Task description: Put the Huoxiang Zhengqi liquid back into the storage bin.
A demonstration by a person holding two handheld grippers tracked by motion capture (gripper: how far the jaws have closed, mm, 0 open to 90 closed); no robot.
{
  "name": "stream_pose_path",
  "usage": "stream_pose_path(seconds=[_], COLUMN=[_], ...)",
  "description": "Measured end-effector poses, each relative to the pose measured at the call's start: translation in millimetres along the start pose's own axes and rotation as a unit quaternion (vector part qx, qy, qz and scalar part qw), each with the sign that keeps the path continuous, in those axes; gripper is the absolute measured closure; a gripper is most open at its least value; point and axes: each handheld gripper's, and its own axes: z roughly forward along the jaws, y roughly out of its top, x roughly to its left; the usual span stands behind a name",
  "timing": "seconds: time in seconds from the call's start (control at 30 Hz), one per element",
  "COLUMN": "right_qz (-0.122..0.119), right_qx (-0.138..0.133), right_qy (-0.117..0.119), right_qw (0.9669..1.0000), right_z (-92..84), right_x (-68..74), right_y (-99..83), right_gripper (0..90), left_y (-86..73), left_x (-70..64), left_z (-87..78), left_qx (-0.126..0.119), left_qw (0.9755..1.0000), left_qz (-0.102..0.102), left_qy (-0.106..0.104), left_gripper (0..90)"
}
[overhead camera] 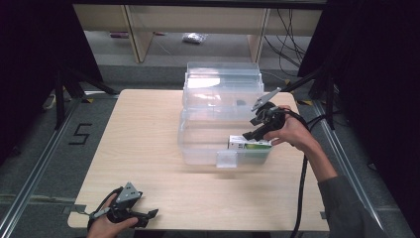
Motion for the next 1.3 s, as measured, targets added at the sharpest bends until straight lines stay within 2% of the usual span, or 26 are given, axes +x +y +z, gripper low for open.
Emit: stream_pose_path(seconds=[0.07, 0.13, 0.17, 0.27, 0.3, 0.33, 0.4, 0.43, 0.47, 0.53, 0.57, 0.63, 0.67, 0.73, 0.77, 0.8, 0.9, 0.93, 1.0, 1.03, 1.1, 1.13, 1.17, 1.2, 1.23, 1.3], right_qz=[0.0, 0.016, 0.012, 0.034, 0.032, 0.046, 0.046, 0.06, 0.047, 0.073, 0.075, 0.071, 0.08, 0.083, 0.076, 0.095, 0.088, 0.083, 0.087, 0.077, 0.081, 0.091, 0.077, 0.084, 0.077, 0.079], right_qx=[-0.009, -0.009, -0.016, -0.028, -0.031, -0.032, -0.039, -0.044, -0.057, -0.057, -0.068, -0.069, -0.067, -0.072, -0.071, -0.07, -0.084, -0.071, -0.077, -0.08, -0.077, -0.084, -0.082, -0.082, -0.082, -0.093], right_qy=[-0.003, 0.0, -0.001, -0.005, -0.007, -0.006, -0.014, -0.007, -0.011, -0.007, 0.0, -0.008, -0.002, -0.006, -0.008, -0.001, 0.002, 0.007, 0.004, 0.003, 0.011, 0.008, 0.004, 0.004, 0.005, 0.002], right_qw=[1.0, 0.9998, 0.9998, 0.999, 0.999, 0.9984, 0.9981, 0.9972, 0.9972, 0.9956, 0.9949, 0.9951, 0.9945, 0.9939, 0.9945, 0.993, 0.9926, 0.994, 0.9932, 0.9938, 0.9937, 0.9923, 0.9937, 0.993, 0.9937, 0.9925], right_z=[1.7, 0.6, 0.9, 1.2, 1.1, 0.7, 1.0, 0.9, 1.3, -0.5, 0.8, -0.9, -1.5, 0.7, 0.2, 0.8, 4.7, 3.3, 3.6, 3.6, 4.3, 5.2, 5.1, 5.5, 5.2, 6.3], right_x=[0.8, 3.4, 2.7, 4.6, 4.3, 6.7, 7.4, 8.7, 5.3, 6.2, 6.4, 6.6, 9.4, 13.3, 13.7, 17.5, 21.2, 21.8, 25.1, 25.7, 29.3, 31.9, 30.9, 32.9, 32.8, 34.9], right_y=[-1.6, -2.7, -3.4, -6.9, -8.0, -9.3, -10.6, -13.3, -14.4, -16.9, -18.1, -19.4, -19.8, -20.2, -20.4, -20.8, -22.1, -22.6, -23.7, -24.2, -25.4, -25.8, -26.7, -27.1, -27.7, -28.8], right_gripper=[32.9, 32.9, 32.3, 30.2, 29.5, 29.3, 29.0, 29.2, 29.2, 28.9, 28.6, 28.2, 28.2, 27.9, 27.7, 27.7, 26.3, 26.4, 26.3, 26.3, 26.2, 26.1, 26.0, 26.0, 26.1, 26.1], left_y=[0.0, 0.0, 0.0, -0.1, -0.1, 0.0, 0.0, 0.2, 0.1, -0.1, 0.0, 0.0, 0.1, 0.0, -0.2, -0.2, -0.2, -0.2, -0.2, -0.1, -0.1, -0.2, -0.1, 0.0, -0.1, -0.2], left_x=[0.1, -0.2, -0.1, 0.4, 0.4, 0.1, 0.1, 0.6, 0.3, 0.8, 1.3, 1.2, 1.2, 1.2, 0.8, 0.7, 0.8, 0.9, 0.4, 0.3, 0.8, 0.7, 0.6, 0.6, 0.6, 0.7], left_z=[0.0, 0.0, 0.0, 0.1, 0.3, 0.2, 0.2, 0.2, 0.0, 0.3, 0.3, 0.4, 0.5, 0.4, 0.0, 0.0, -0.1, -0.1, -0.1, -0.2, -0.1, -0.2, -0.2, -0.2, -0.1, 0.0], left_qx=[0.0, 0.0, 0.0, -0.001, 0.0, 0.0, 0.001, 0.0, 0.0, -0.001, 0.0, 0.0, 0.0, 0.0, -0.002, -0.003, -0.002, -0.002, -0.004, -0.004, -0.002, -0.002, -0.002, -0.002, -0.002, -0.002], left_qw=[1.0, 1.0, 1.0, 1.0, 1.0, 1.0, 1.0, 1.0, 1.0, 1.0, 1.0, 1.0, 1.0, 1.0, 1.0, 1.0, 1.0, 1.0, 1.0, 1.0, 1.0, 1.0, 1.0, 1.0, 1.0, 1.0], left_qz=[-0.001, 0.0, 0.0, -0.001, -0.001, -0.001, -0.001, 0.003, 0.001, -0.001, 0.0, 0.0, 0.0, -0.002, -0.003, -0.003, -0.002, -0.002, -0.004, -0.002, -0.001, -0.002, -0.002, -0.001, -0.001, -0.002], left_qy=[0.0, -0.001, 0.0, 0.0, 0.0, 0.0, 0.0, 0.0, 0.0, 0.001, 0.003, 0.002, 0.002, 0.003, 0.001, 0.001, 0.0, 0.0, -0.001, -0.003, 0.001, 0.0, 0.0, 0.0, 0.001, 0.0], left_gripper=[15.0, 15.0, 15.0, 15.0, 15.0, 15.0, 15.0, 15.0, 15.0, 15.0, 15.0, 15.0, 15.0, 15.0, 15.0, 15.0, 15.0, 15.0, 15.0, 15.0, 15.0, 15.0, 15.0, 15.0, 15.0, 15.0])
